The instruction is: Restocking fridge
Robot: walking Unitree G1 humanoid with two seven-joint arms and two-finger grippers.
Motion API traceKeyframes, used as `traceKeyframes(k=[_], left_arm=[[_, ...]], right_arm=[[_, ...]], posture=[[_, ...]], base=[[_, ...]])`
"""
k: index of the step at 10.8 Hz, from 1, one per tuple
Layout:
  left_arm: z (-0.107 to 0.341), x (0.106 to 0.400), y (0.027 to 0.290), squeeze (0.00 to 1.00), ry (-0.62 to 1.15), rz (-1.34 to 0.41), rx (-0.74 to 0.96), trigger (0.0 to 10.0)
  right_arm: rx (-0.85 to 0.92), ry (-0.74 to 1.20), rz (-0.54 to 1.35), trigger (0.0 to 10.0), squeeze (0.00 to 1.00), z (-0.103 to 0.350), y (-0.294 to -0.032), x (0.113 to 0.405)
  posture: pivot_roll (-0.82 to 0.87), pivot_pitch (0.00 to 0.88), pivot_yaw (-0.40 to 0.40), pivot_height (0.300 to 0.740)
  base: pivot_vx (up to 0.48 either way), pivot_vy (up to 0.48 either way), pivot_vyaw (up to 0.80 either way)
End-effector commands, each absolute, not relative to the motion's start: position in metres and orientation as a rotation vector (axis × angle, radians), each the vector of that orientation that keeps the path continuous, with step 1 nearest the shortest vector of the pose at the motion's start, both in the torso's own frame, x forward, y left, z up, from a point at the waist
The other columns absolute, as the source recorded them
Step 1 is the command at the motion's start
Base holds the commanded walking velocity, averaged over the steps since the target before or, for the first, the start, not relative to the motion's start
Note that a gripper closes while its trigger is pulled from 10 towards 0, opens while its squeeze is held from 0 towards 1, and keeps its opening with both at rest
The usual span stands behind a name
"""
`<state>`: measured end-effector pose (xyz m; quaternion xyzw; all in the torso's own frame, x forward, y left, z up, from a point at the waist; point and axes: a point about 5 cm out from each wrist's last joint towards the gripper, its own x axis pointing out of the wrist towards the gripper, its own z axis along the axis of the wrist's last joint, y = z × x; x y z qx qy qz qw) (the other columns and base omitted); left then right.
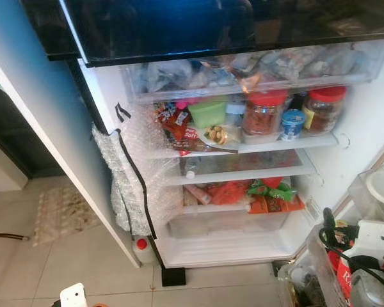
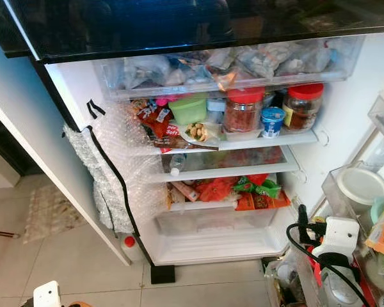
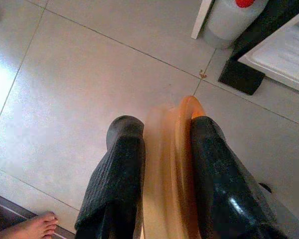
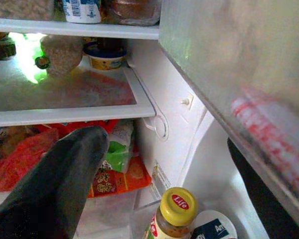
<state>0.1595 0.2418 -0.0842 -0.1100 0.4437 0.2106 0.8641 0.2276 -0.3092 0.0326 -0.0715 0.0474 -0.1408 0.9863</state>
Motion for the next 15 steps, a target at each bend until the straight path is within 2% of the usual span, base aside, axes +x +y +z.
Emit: traceKeyframes(k=[1,5,10,15], left_arm=[[-0.085,0.157,0.244,0.0,0.94,0.429,-0.211,10.0],[-0.081,0.165,0.245,0.0,0.906,0.426,-0.213,10.0],[-0.067,0.194,0.245,0.0,0.819,0.399,-0.207,10.0],[-0.058,0.209,0.242,0.0,0.753,0.379,-0.196,10.0]], right_arm=[[-0.146,0.083,-0.346,10.0,0.0,0.039,-0.323,0.227],[-0.161,0.16,-0.401,10.0,0.0,0.028,-0.335,0.212],[-0.166,0.219,-0.45,10.0,0.0,0.02,-0.343,0.2],[-0.176,0.25,-0.493,10.0,0.0,0.019,-0.353,0.195]], posture=[[-0.13,0.0,0.078,0.74],[-0.13,0.0,0.071,0.74],[-0.13,0.0,0.071,0.74],[-0.13,0.0,0.07,0.74]], base=[[0.0,0.0,0.0],[0.0,0.0,0.0],[0.0,0.0,0.0],[0.0,0.0,0.0]])
